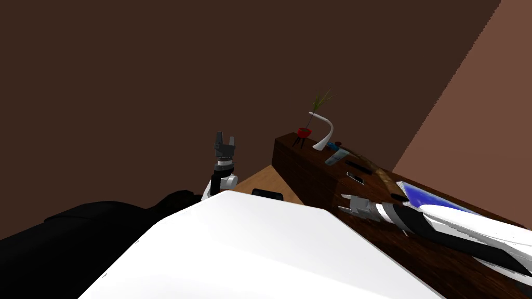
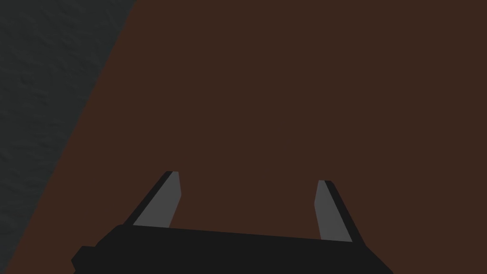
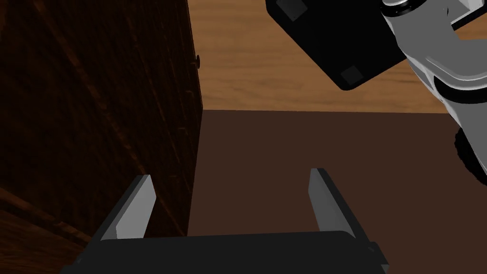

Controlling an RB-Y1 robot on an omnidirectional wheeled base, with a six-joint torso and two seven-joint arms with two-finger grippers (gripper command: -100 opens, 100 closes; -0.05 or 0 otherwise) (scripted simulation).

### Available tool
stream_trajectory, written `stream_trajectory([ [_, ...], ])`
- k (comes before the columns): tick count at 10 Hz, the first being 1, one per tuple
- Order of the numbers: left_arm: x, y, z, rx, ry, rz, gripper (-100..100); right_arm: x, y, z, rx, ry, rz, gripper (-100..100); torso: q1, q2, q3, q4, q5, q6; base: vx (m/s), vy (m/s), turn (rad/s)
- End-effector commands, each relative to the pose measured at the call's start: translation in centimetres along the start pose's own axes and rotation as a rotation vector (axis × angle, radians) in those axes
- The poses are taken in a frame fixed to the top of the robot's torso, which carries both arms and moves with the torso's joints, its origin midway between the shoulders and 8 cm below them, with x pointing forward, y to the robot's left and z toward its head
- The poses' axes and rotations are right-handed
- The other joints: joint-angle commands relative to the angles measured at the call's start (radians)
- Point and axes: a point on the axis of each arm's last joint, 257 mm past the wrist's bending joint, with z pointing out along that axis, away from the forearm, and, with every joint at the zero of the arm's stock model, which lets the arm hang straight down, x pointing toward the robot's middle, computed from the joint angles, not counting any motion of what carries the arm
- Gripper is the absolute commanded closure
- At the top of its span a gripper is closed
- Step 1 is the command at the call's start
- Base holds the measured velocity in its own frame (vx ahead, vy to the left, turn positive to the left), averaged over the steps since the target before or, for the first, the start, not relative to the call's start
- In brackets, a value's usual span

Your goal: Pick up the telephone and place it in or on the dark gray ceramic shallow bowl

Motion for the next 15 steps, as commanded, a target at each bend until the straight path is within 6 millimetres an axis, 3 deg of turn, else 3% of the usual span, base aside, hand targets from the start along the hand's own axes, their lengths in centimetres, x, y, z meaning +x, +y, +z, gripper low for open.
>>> stream_trajectory([
  [1, 0.0, 0.0, 0.0, 0.000, 0.000, 0.000, 0, 2.7, -1.6, -2.0, 0.023, 0.084, -0.011, -100, 0.000, 0.000, 0.000, 0.000, 0.000, 0.000, 0.173, -0.084, 0.191],
  [3, 0.0, 0.0, 0.0, 0.000, 0.000, 0.000, 0, 6.0, -3.0, -4.4, 0.048, 0.185, -0.013, -100, -0.009, -0.007, -0.004, -0.002, -0.002, 0.000, 0.206, -0.193, 0.216],
  [4, 0.0, 0.0, 0.0, 0.000, 0.000, 0.000, 0, 6.0, -3.0, -4.4, 0.048, 0.185, -0.013, -100, -0.011, -0.009, -0.005, -0.002, -0.003, 0.000, 0.159, -0.128, 0.079],
  [5, 0.0, 0.0, 0.0, 0.000, 0.000, 0.000, 0, 8.8, -3.6, -6.3, 0.061, 0.265, -0.006, -100, -0.007, -0.007, -0.004, -0.002, -0.003, 0.000, 0.205, -0.160, 0.237],
  [7, 0.0, 0.0, 0.0, 0.000, 0.000, 0.000, 0, 11.1, -3.5, -7.7, 0.061, 0.326, 0.009, -100, -0.011, -0.011, -0.006, -0.003, -0.003, 0.000, 0.210, -0.219, 0.208],
  [10, 0.0, 0.0, 0.0, 0.000, 0.000, 0.000, 0, 14.0, -1.9, -8.4, 0.035, 0.384, 0.044, -100, -0.010, -0.007, -0.004, -0.002, -0.003, 0.000, 0.154, -0.196, 0.120],
  [11, 0.0, 0.0, 0.0, 0.000, 0.000, 0.000, 0, 13.3, -2.3, -8.2, 0.042, 0.372, 0.034, -100, -0.010, -0.006, -0.004, -0.002, -0.003, 0.001, 0.060, -0.091, 0.035],
  [12, 0.0, 0.0, 0.0, 0.000, 0.000, 0.000, 0, 13.4, -2.2, -8.2, 0.042, 0.374, 0.035, 0, -0.004, -0.002, -0.002, -0.001, -0.002, 0.001, 0.012, -0.018, 0.001],
  [13, 0.0, 0.0, 0.0, 0.000, 0.000, 0.000, 0, 14.2, -1.8, -7.5, 0.046, 0.372, 0.043, -100, 0.001, 0.002, 0.001, 0.000, 0.000, 0.001, 0.009, -0.007, 0.062],
  [15, 0.0, 0.0, 0.0, 0.000, 0.000, 0.000, 0, 15.3, -1.2, -6.7, 0.051, 0.371, 0.052, -100, 0.004, 0.004, 0.002, 0.001, 0.000, 0.001, 0.007, -0.001, 0.065],
])
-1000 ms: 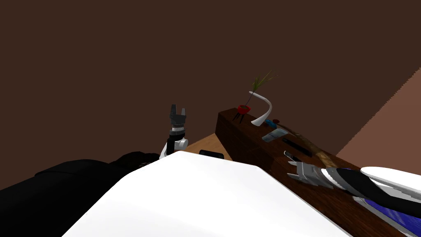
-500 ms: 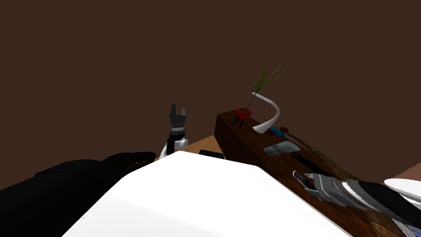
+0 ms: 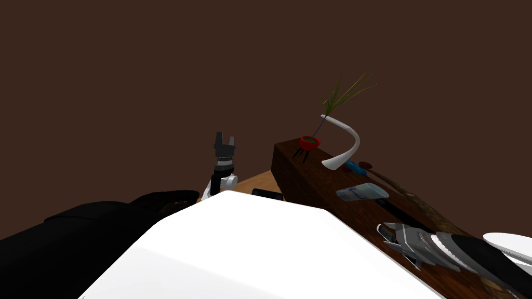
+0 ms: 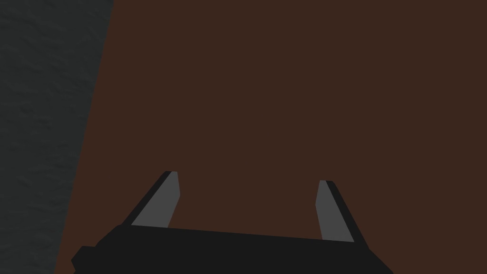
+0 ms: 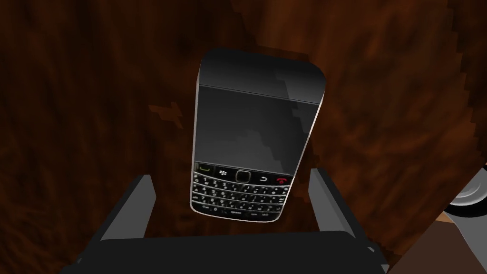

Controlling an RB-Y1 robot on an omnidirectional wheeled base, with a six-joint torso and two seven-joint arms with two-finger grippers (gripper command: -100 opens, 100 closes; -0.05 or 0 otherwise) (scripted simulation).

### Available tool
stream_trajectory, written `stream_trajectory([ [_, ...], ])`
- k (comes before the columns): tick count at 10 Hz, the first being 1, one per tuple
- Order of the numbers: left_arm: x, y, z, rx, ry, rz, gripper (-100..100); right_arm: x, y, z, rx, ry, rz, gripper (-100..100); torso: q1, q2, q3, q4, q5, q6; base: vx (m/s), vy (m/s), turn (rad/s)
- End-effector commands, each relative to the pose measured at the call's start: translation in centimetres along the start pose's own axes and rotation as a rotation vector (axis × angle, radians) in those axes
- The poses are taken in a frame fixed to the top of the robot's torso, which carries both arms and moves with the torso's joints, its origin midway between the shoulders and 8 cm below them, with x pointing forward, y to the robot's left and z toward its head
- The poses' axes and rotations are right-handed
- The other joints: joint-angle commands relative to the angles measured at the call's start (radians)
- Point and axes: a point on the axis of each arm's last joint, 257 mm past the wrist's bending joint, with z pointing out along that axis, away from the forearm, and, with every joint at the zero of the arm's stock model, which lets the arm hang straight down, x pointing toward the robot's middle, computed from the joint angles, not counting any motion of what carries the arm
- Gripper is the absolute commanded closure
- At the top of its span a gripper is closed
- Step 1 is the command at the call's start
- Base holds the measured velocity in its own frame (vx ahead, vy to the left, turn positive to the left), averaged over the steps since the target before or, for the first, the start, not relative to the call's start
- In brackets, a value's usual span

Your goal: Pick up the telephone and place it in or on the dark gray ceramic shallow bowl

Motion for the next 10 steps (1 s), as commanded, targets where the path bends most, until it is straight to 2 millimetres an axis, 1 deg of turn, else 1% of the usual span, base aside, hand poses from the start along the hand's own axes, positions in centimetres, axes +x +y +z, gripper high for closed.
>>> stream_trajectory([
  [1, 0.0, 0.0, 0.0, 0.000, 0.000, 0.000, 0, 0.0, 0.0, 0.0, 0.000, 0.000, 0.000, -100, 0.000, 0.000, 0.000, 0.000, 0.000, 0.000, 0.000, 0.000, 0.000],
  [2, 0.0, 0.0, 0.0, 0.000, 0.000, 0.000, 0, 0.0, 0.0, 0.1, 0.001, 0.000, 0.000, 100, 0.000, 0.000, 0.000, 0.000, 0.000, 0.000, 0.000, 0.000, 0.000],
  [6, 0.0, 0.0, 0.0, 0.000, 0.000, 0.000, 0, 0.0, 0.1, 0.1, -0.001, 0.000, 0.002, 100, 0.000, 0.000, 0.000, 0.000, 0.000, -0.001, 0.000, 0.000, 0.000],
  [7, 0.0, 0.0, 0.0, 0.000, 0.000, 0.000, 0, 0.0, 0.1, 0.1, -0.001, 0.000, 0.001, 0, 0.000, 0.000, 0.000, 0.000, 0.000, -0.001, 0.000, 0.000, 0.000],
  [8, 0.0, 0.0, 0.0, 0.000, 0.000, 0.000, 0, -0.5, -0.4, -0.8, -0.002, 0.001, -0.007, 100, 0.000, 0.000, 0.000, 0.000, 0.000, 0.000, -0.005, 0.001, -0.076],
  [10, 0.0, 0.0, 0.0, 0.000, 0.000, 0.000, 0, -1.1, -0.8, -1.7, -0.005, 0.003, -0.015, 100, 0.001, 0.001, 0.001, 0.000, 0.001, 0.000, -0.008, 0.003, -0.058],
])
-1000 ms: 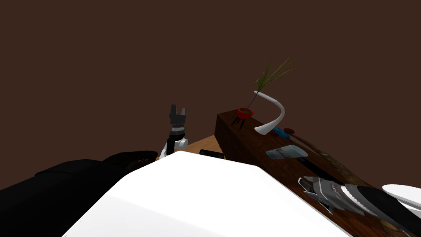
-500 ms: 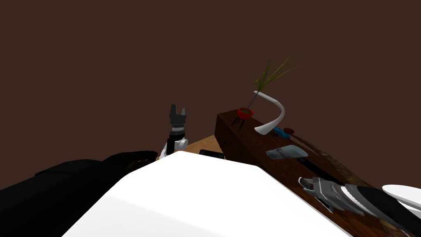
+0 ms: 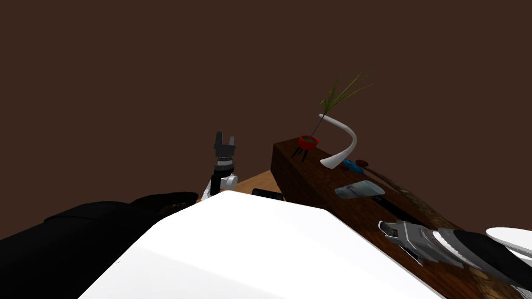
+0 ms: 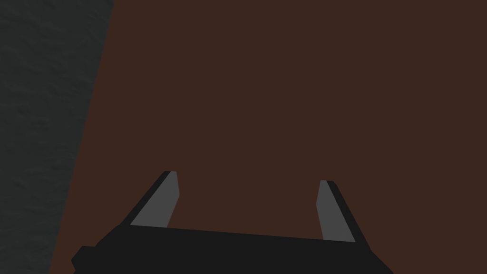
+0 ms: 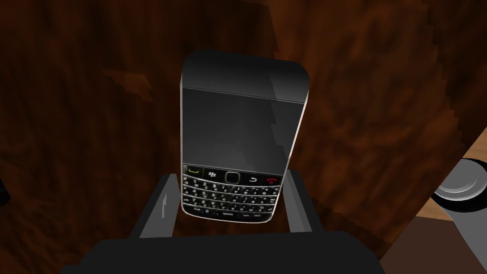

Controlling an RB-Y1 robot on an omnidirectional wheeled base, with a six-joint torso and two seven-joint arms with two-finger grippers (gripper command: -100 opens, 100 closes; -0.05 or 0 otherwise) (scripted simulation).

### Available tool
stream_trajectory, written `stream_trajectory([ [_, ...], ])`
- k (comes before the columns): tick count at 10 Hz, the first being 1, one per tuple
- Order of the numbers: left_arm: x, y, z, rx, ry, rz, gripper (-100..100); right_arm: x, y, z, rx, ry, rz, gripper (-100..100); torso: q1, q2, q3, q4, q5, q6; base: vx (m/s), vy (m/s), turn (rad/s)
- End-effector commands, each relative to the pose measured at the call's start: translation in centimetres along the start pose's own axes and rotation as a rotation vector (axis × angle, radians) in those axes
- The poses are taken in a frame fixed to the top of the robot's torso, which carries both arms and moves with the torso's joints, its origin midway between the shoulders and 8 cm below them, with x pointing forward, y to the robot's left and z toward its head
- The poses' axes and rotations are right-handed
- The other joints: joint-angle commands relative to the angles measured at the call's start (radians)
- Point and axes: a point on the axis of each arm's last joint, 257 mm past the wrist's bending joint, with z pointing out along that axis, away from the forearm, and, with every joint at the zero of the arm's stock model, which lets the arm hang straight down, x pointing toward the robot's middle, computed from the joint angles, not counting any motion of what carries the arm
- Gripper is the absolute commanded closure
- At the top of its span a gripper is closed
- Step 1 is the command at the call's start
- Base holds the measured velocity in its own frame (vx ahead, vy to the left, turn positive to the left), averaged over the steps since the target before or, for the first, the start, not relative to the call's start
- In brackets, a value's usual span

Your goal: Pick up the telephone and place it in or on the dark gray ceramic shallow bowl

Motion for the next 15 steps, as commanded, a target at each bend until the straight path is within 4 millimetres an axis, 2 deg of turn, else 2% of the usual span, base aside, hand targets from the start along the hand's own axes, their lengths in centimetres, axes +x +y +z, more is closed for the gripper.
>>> stream_trajectory([
  [1, 0.0, 0.0, 0.0, 0.000, 0.000, 0.000, 0, 0.0, 0.0, 0.0, 0.000, 0.000, 0.000, 100, 0.000, 0.000, 0.000, 0.000, 0.000, 0.000, 0.000, 0.000, 0.000],
  [2, 0.0, 0.0, 0.0, 0.000, 0.000, 0.000, 0, 0.0, 0.0, -0.1, -0.001, 0.000, -0.001, 0, 0.000, 0.000, 0.000, 0.000, -0.001, 0.000, 0.000, 0.000, 0.000],
  [3, 0.0, 0.0, 0.0, 0.000, 0.000, 0.000, 0, -0.2, -2.1, -1.9, 0.036, 0.012, -0.008, 100, -0.001, 0.000, 0.000, 0.000, -0.001, 0.000, -0.066, 0.039, -0.049],
  [6, 0.0, 0.0, 0.0, 0.000, 0.000, 0.000, 0, -0.9, -4.9, -4.9, 0.084, 0.019, -0.011, 100, 0.005, 0.009, 0.006, 0.003, 0.002, 0.000, -0.125, 0.043, -0.066],
  [9, 0.0, 0.0, 0.0, 0.000, 0.000, 0.000, 0, -2.0, -7.0, -7.7, 0.117, 0.009, -0.007, 100, 0.000, 0.012, 0.008, 0.004, 0.001, 0.002, -0.148, -0.035, -0.069],
  [15, 0.0, 0.0, 0.0, 0.000, 0.000, 0.000, 0, -5.2, -9.6, -12.6, 0.152, -0.040, -0.009, 100, -0.004, 0.016, 0.010, 0.005, 0.000, 0.004, -0.179, -0.072, -0.078],
])
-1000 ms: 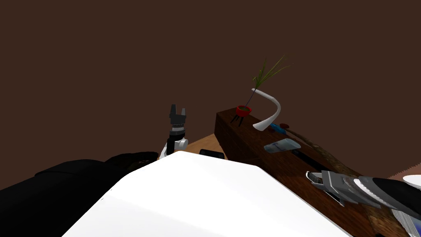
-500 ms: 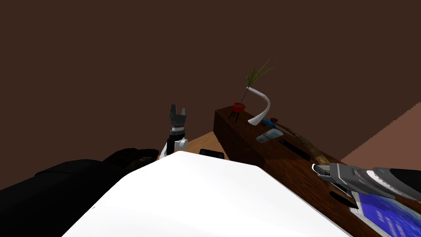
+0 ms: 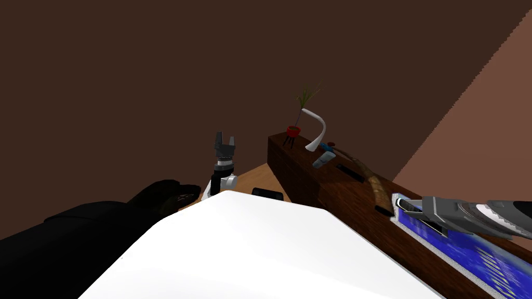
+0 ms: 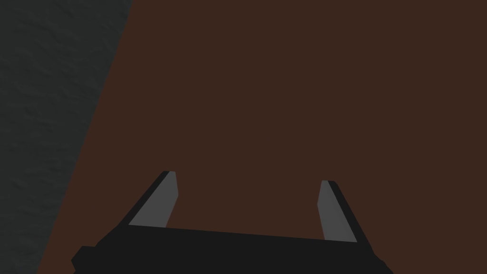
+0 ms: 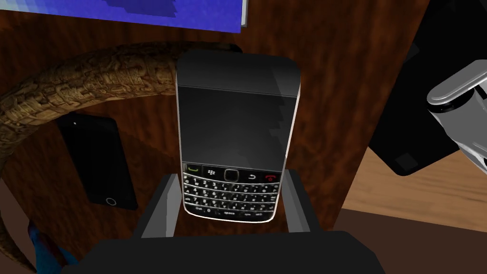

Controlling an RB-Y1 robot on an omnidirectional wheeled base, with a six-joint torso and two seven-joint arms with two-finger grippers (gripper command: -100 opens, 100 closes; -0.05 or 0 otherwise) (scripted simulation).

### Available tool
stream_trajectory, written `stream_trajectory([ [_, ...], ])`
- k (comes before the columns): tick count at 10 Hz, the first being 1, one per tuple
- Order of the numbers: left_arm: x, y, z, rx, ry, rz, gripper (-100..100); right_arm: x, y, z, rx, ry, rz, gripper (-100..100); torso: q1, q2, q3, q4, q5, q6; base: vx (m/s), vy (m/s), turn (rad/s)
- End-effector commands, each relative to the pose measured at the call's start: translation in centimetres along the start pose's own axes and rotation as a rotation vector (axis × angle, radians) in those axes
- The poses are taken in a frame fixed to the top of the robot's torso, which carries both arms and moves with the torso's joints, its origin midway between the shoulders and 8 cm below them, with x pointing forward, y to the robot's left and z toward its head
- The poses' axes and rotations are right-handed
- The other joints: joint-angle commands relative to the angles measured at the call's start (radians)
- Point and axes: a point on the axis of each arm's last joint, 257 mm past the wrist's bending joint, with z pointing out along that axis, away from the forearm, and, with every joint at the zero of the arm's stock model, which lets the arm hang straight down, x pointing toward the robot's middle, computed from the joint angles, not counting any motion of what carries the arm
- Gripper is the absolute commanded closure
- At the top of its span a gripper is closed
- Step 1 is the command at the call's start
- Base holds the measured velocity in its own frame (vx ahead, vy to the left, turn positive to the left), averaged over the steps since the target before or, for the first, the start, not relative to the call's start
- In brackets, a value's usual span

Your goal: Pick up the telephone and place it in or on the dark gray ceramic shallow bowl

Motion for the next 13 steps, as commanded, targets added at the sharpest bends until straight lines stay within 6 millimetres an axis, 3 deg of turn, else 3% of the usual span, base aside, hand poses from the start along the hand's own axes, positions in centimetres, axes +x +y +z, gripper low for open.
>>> stream_trajectory([
  [1, 0.0, 0.0, 0.0, 0.000, 0.000, 0.000, 0, -0.5, -0.4, -0.3, 0.000, -0.006, -0.004, 100, 0.000, 0.000, 0.000, 0.000, 0.000, 0.000, -0.114, -0.061, -0.026],
  [2, 0.0, 0.0, 0.0, 0.000, 0.000, 0.000, 0, -0.5, -0.4, -0.3, 0.000, -0.006, -0.004, 100, 0.002, -0.003, -0.002, -0.001, -0.001, -0.001, -0.043, -0.014, 0.006],
  [3, 0.0, 0.0, 0.0, 0.000, 0.000, 0.000, 0, -1.7, -1.2, -1.6, 0.007, -0.026, -0.010, 100, 0.004, -0.008, -0.005, -0.002, 0.000, -0.003, -0.096, -0.052, -0.085],
  [9, 0.0, 0.0, 0.0, 0.000, 0.000, 0.000, 0, -5.2, -2.8, -5.0, 0.018, -0.069, -0.064, 100, 0.005, -0.003, -0.002, -0.001, 0.001, -0.002, -0.137, -0.051, -0.064],
  [10, 0.0, 0.0, 0.0, 0.000, 0.000, 0.000, 0, -5.9, -2.6, -5.5, 0.008, -0.069, -0.094, 100, 0.004, -0.003, -0.002, -0.001, 0.001, -0.002, -0.165, -0.084, -0.139],
  [13, 0.0, 0.0, 0.0, 0.000, 0.000, 0.000, 0, -5.8, -0.5, -4.3, -0.050, -0.043, -0.150, 100, -0.002, -0.003, -0.003, -0.002, -0.002, -0.002, -0.109, -0.124, -0.145],
])
